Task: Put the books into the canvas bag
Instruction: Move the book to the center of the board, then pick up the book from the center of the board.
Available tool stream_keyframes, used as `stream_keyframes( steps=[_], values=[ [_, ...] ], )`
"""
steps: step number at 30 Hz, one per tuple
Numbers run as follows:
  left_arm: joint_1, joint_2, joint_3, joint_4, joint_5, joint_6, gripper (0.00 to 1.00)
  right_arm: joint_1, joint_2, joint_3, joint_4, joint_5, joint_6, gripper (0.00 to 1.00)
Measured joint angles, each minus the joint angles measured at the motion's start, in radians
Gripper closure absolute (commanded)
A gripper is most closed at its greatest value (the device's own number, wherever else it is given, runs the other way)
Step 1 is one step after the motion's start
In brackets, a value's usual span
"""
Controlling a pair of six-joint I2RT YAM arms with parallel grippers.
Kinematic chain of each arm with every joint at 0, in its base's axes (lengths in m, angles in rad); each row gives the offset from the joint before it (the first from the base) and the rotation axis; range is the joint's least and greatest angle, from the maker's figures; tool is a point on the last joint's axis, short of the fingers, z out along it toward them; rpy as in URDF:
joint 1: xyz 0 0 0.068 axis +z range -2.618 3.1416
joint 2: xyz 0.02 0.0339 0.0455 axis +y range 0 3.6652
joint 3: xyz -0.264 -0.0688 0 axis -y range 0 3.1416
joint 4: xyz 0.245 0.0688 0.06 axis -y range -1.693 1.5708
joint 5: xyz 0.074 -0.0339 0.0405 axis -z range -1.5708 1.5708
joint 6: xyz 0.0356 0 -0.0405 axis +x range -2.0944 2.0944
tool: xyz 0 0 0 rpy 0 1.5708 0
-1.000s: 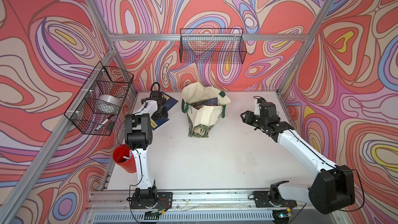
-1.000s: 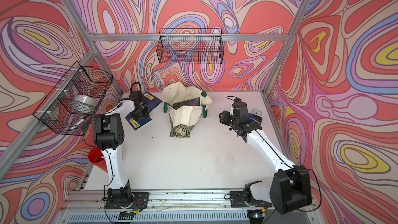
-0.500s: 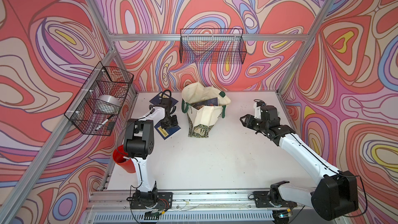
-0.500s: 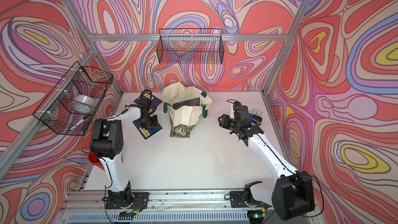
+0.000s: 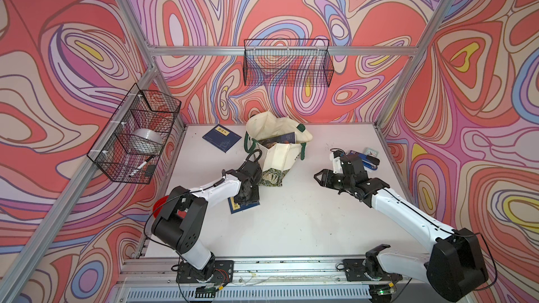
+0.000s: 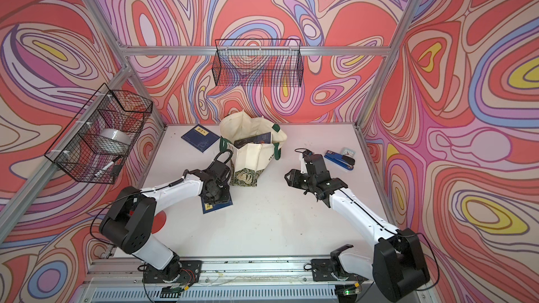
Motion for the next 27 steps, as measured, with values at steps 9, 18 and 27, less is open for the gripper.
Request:
stream_keyframes(
  steps=[9,18,27],
  values=[
    [-0.163,-0.28,-0.114,-0.117,-0.088,-0.131,0.22,0.225,0.039,-0.058,0.053,0.053,0.1,0.52],
    [0.252,-0.538,-0.261,-0.025,0.012,-0.067,0.19,0.42,0.286,-0.016,0.182,0.062,0.233,0.48],
    [0.45,-0.407,-0.402,0.222,0.301,-0.031,0.3,0.505,0.539,0.131,0.309,0.002,0.341,0.48]
  ],
)
